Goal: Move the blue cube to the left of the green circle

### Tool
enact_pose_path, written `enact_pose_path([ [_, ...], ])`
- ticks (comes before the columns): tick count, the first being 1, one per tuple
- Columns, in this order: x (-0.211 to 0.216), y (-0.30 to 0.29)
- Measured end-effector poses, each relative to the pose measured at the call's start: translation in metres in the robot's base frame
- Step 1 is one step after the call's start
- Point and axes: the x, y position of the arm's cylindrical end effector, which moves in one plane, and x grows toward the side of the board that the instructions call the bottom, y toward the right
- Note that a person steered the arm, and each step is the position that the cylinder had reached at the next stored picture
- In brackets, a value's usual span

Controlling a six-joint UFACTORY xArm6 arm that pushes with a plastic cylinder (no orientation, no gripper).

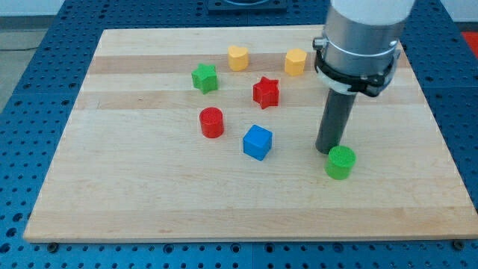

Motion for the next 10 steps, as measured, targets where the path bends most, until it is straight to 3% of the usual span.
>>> enact_pose_path([
  [3,0.010,0.017],
  [4,-0.021,0.013],
  [5,-0.043,-0.014],
  [7,-0.043,-0.107],
  [10,-0.002,-0.110],
])
